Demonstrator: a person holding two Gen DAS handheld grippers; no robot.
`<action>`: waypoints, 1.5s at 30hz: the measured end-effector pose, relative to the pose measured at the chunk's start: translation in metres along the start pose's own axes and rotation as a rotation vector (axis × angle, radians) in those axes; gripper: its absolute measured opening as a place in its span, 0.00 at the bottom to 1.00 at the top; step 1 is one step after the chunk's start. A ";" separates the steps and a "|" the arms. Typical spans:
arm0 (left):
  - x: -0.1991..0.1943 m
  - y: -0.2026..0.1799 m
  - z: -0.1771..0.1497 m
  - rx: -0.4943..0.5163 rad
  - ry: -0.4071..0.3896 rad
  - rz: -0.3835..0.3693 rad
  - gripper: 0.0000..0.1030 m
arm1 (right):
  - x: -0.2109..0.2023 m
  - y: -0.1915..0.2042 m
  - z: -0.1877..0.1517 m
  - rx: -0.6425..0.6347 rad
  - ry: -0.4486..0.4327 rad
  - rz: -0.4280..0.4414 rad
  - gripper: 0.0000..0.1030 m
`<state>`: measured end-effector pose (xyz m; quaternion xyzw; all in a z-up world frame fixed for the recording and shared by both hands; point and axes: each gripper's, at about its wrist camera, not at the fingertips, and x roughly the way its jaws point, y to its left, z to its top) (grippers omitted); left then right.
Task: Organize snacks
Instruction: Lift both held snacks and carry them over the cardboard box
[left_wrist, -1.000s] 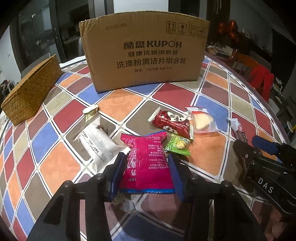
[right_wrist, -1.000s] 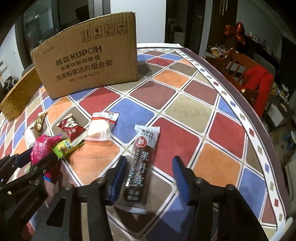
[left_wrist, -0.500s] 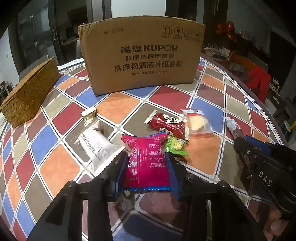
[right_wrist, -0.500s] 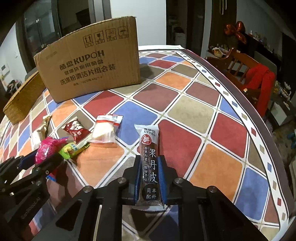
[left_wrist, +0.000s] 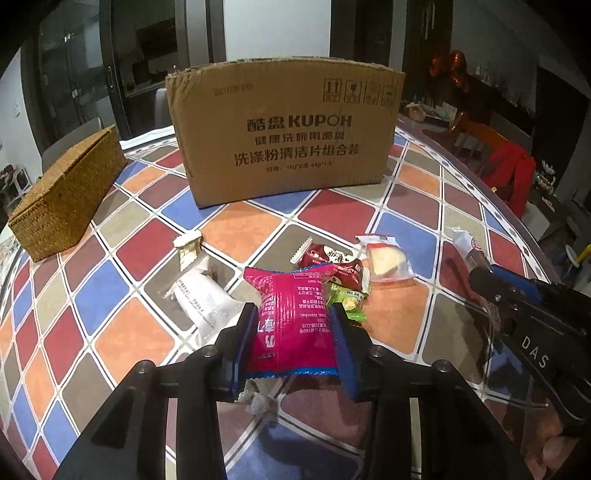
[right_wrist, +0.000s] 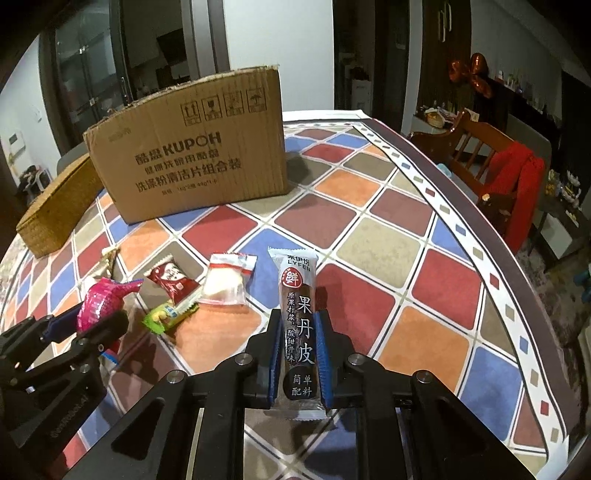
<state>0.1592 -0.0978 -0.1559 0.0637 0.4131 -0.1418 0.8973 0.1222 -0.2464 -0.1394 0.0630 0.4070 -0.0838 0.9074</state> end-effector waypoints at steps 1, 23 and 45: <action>-0.002 0.000 0.001 0.000 -0.005 0.000 0.37 | -0.002 0.001 0.001 -0.002 -0.005 0.001 0.18; -0.045 0.014 0.024 -0.035 -0.102 0.012 0.36 | -0.052 0.022 0.028 -0.046 -0.121 0.034 0.18; -0.074 0.036 0.060 -0.063 -0.190 0.041 0.36 | -0.080 0.043 0.063 -0.086 -0.220 0.068 0.18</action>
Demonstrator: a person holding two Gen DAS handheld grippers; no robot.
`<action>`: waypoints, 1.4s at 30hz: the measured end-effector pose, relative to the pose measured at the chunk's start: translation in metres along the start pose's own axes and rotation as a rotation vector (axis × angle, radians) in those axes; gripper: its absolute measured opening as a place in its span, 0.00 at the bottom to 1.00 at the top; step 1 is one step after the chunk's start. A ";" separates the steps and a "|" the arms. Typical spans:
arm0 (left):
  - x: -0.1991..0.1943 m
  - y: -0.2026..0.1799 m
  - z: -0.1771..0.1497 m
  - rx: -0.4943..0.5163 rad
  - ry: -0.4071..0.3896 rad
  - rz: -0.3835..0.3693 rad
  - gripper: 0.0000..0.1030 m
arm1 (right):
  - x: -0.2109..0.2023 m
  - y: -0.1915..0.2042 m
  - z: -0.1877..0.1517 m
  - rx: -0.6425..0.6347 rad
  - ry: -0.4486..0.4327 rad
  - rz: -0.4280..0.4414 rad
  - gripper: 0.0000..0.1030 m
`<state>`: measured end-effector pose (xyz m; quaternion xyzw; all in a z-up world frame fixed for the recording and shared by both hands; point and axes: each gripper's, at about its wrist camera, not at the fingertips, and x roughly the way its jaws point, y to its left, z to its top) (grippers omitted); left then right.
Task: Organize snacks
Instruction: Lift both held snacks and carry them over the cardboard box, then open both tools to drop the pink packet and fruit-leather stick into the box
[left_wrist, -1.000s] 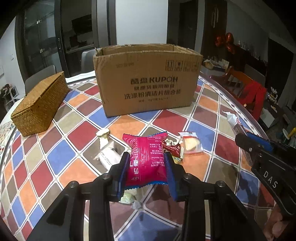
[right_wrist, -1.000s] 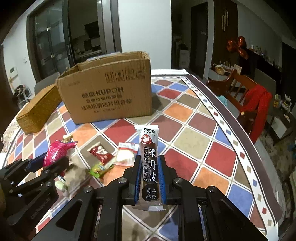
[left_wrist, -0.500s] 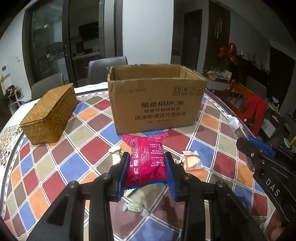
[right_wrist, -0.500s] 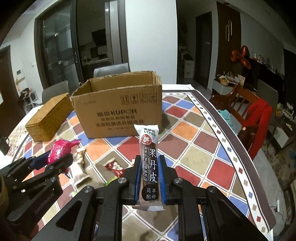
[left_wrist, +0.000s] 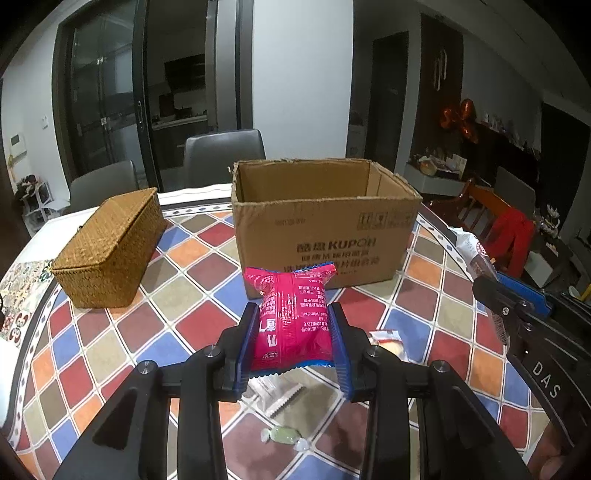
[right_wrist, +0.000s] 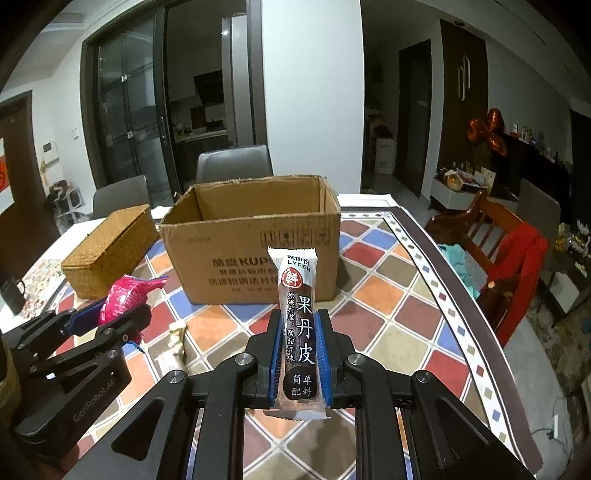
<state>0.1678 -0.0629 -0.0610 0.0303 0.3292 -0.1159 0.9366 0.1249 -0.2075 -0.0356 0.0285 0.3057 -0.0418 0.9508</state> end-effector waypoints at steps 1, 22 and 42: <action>0.001 0.001 0.001 0.001 -0.002 0.002 0.36 | 0.000 0.000 0.001 -0.001 -0.003 0.001 0.18; 0.015 0.008 0.055 0.003 -0.062 0.015 0.36 | 0.021 0.005 0.048 -0.023 -0.063 0.019 0.18; 0.064 0.023 0.108 -0.021 -0.083 0.032 0.36 | 0.066 0.005 0.107 -0.035 -0.112 0.022 0.18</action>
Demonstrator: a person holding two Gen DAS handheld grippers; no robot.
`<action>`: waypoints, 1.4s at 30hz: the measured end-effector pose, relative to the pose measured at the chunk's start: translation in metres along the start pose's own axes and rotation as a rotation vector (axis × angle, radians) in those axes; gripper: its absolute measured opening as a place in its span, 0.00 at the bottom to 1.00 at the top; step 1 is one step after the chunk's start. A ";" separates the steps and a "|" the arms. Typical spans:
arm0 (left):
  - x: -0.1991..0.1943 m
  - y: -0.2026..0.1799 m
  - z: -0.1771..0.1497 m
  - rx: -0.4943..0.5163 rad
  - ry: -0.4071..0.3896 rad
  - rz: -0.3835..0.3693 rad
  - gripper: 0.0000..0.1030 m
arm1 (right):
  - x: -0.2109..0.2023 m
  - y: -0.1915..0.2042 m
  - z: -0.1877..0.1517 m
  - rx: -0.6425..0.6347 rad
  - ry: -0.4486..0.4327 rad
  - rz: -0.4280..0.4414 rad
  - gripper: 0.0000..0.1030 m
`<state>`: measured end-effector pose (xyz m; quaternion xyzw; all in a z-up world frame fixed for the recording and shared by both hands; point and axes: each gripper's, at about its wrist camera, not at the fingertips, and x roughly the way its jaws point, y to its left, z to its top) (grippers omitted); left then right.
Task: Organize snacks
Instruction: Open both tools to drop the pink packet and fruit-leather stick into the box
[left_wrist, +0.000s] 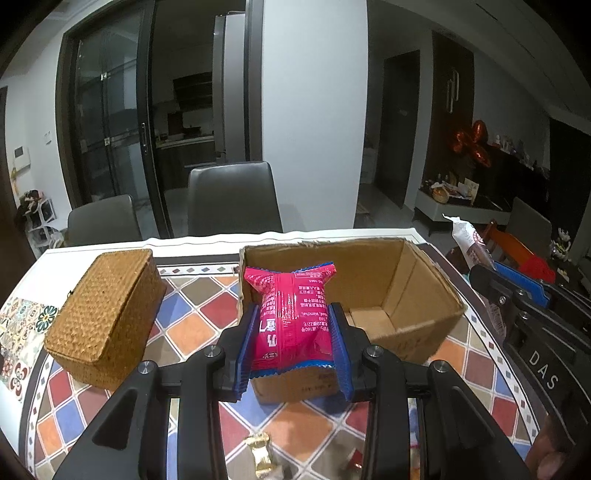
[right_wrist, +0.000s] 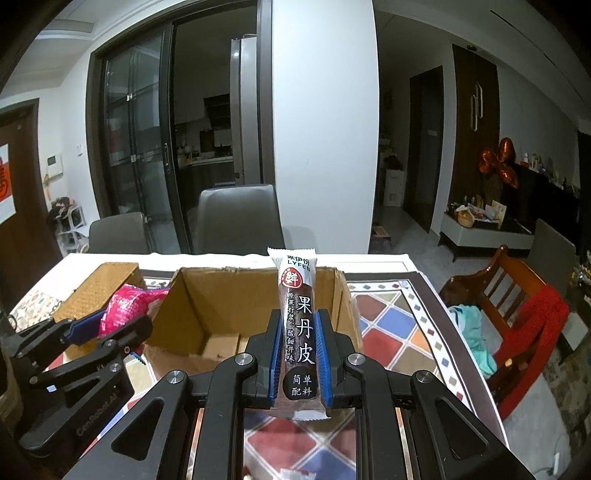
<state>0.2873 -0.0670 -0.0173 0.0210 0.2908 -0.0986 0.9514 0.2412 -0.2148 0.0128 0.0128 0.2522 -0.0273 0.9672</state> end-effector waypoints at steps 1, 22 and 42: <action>0.002 0.000 0.002 -0.002 0.000 0.000 0.36 | 0.003 -0.001 0.002 -0.001 -0.001 0.000 0.18; 0.053 -0.001 0.030 -0.004 0.003 0.006 0.36 | 0.065 -0.007 0.019 -0.003 0.021 0.015 0.18; 0.044 0.002 0.026 -0.001 0.000 0.059 0.64 | 0.053 -0.014 0.013 0.009 -0.024 -0.033 0.69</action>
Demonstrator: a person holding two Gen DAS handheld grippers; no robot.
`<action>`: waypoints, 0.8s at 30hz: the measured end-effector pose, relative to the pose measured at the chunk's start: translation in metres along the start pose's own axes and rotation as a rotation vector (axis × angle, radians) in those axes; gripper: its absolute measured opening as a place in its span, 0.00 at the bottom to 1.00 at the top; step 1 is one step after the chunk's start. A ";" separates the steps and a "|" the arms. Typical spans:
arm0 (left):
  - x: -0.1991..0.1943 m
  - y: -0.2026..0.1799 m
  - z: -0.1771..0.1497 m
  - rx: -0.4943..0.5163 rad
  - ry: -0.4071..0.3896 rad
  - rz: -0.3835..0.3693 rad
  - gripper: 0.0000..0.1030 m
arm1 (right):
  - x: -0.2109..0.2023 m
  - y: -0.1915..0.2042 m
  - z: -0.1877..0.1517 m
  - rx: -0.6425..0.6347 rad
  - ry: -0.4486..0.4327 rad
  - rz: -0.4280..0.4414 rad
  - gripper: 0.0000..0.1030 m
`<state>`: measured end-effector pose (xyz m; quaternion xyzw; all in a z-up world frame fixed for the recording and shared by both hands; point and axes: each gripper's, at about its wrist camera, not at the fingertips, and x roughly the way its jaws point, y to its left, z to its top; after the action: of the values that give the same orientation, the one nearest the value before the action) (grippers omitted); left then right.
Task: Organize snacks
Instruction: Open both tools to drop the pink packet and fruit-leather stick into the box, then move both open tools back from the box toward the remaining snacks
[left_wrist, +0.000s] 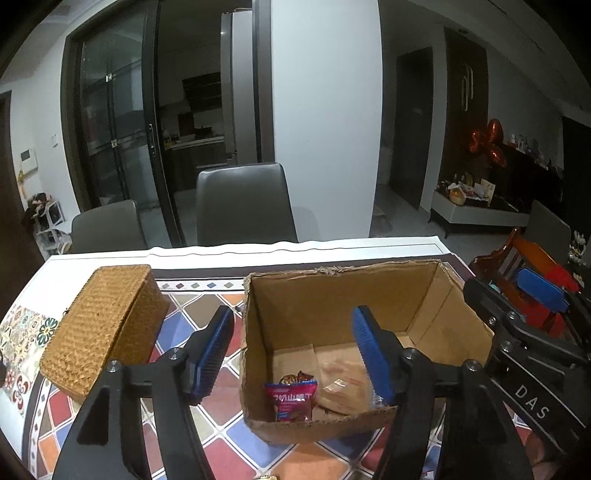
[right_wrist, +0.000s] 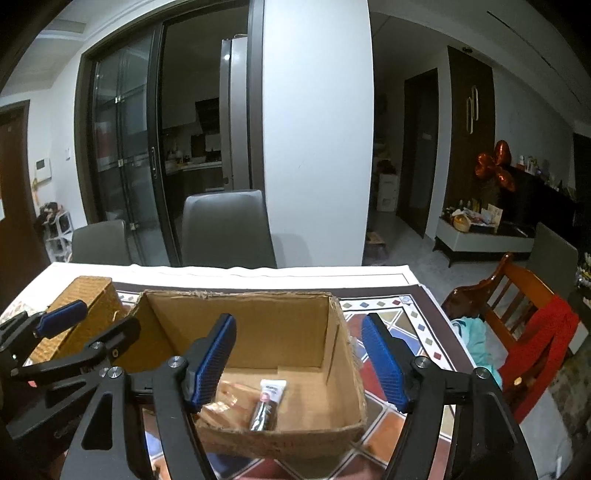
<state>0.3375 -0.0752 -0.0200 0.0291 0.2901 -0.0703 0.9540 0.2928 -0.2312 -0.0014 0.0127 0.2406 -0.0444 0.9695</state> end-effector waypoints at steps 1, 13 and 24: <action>-0.002 0.000 0.000 -0.001 -0.002 0.001 0.64 | -0.002 0.000 0.000 0.000 -0.001 0.000 0.69; -0.034 0.002 -0.003 -0.006 -0.012 0.005 0.64 | -0.038 -0.001 0.000 0.006 -0.030 -0.005 0.69; -0.069 0.008 -0.016 -0.014 -0.027 0.022 0.64 | -0.071 0.004 -0.002 0.009 -0.060 -0.006 0.69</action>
<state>0.2735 -0.0581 0.0049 0.0248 0.2772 -0.0581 0.9587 0.2298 -0.2216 0.0295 0.0149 0.2111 -0.0486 0.9761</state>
